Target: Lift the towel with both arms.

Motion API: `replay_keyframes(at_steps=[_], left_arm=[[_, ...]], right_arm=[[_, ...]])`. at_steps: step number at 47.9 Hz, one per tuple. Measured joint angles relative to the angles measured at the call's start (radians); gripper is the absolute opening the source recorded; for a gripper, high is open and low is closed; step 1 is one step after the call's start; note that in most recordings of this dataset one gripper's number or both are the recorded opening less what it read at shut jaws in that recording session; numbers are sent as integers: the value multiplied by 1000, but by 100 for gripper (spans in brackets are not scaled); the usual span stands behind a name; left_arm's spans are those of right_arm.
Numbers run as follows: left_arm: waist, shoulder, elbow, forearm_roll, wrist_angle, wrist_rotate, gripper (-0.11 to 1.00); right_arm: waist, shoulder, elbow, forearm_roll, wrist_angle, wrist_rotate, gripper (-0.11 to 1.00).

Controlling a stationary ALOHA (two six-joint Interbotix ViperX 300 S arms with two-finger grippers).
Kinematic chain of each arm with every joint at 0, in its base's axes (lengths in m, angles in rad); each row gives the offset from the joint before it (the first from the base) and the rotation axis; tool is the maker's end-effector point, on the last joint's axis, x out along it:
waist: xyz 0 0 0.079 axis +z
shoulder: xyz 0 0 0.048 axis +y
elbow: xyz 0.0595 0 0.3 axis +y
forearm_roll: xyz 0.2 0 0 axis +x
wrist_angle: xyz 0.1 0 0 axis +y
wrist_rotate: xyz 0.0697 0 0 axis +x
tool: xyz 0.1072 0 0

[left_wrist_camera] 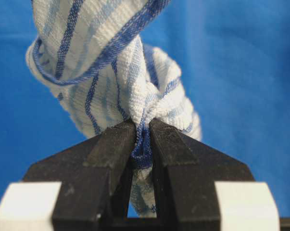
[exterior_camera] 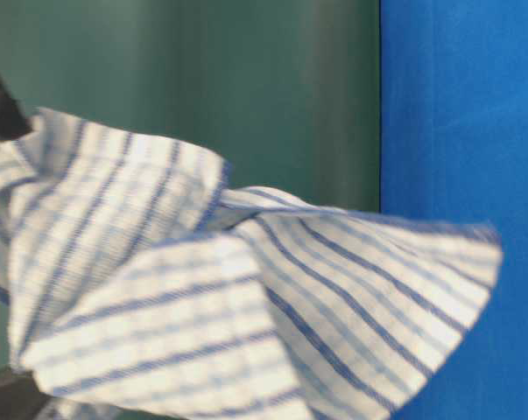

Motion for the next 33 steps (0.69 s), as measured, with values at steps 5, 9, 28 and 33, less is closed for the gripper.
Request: replay_keyframes(at_steps=[5, 9, 28, 33], left_arm=[[0, 9, -18, 3, 12, 0, 6], [0, 11, -20, 3, 15, -2, 6], [0, 11, -26, 3, 3, 6, 6], [-3, 11, -26, 3, 2, 12, 6]], right_arm=[[0, -3, -9, 2, 9, 2, 5], [0, -2, -9, 0, 11, 0, 5], [0, -2, -9, 0, 14, 2, 5], [2, -2, -9, 2, 14, 2, 5]])
